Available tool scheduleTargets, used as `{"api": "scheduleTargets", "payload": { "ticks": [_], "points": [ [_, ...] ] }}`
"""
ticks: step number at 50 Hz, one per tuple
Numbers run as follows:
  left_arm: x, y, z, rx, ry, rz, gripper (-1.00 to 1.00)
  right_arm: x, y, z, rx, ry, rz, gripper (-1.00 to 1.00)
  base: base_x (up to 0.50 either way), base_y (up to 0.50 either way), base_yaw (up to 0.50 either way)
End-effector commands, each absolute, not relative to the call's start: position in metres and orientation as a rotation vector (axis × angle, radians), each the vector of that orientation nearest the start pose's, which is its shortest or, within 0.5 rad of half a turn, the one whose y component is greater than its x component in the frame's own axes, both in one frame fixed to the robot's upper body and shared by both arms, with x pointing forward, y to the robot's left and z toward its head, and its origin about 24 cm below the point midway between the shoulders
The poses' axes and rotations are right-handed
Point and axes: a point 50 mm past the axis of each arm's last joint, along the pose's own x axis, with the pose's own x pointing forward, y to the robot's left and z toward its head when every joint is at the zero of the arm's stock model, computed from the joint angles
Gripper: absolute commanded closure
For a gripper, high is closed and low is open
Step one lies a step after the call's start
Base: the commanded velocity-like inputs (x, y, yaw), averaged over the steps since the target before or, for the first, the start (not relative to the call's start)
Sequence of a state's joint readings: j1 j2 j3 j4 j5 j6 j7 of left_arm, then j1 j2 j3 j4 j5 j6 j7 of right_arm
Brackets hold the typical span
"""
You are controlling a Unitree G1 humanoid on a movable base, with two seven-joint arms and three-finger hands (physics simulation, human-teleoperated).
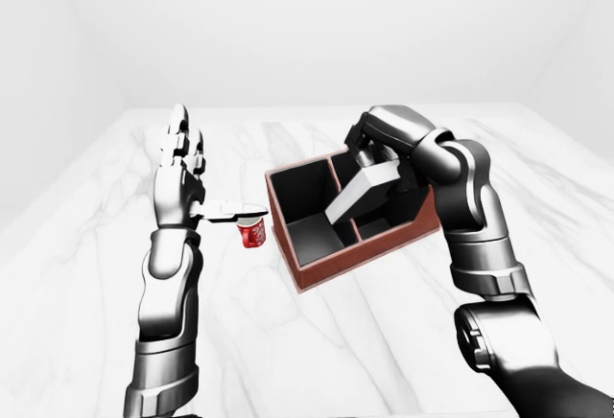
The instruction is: Pick up the book and place it in the left compartment of the caddy.
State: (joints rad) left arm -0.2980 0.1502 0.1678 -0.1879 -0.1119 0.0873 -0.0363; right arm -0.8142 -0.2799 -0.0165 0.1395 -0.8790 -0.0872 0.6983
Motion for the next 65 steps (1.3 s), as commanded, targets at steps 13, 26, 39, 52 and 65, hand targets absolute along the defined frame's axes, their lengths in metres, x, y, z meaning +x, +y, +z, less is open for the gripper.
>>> {"api": "scheduleTargets", "payload": {
  "ticks": [13, 26, 39, 52, 65],
  "points": [
    [0.291, 0.192, 0.161, 0.027, -0.399, 0.037, -1.00, 0.367, -0.094, 0.248, -1.368, -0.323, 0.456, 1.00, 0.00, 0.00, 0.00],
    [0.290, 0.192, 0.158, 0.021, -0.387, 0.038, -1.00, 0.371, -0.070, 0.251, -1.384, -0.336, 0.501, 1.00, 0.00, 0.00, 0.00],
    [0.289, 0.194, 0.154, 0.017, -0.376, 0.044, -1.00, 0.372, -0.056, 0.249, -1.426, -0.344, 0.495, 1.00, 0.00, 0.00, 0.00],
    [0.290, 0.197, 0.151, 0.011, -0.360, 0.048, -1.00, 0.379, -0.039, 0.241, -1.462, -0.350, 0.470, 1.00, 0.00, 0.00, 0.00],
    [0.289, 0.199, 0.150, 0.007, -0.356, 0.051, -1.00, 0.387, -0.035, 0.238, -1.490, -0.339, 0.448, 1.00, 0.00, 0.00, 0.00]
  ]
}}
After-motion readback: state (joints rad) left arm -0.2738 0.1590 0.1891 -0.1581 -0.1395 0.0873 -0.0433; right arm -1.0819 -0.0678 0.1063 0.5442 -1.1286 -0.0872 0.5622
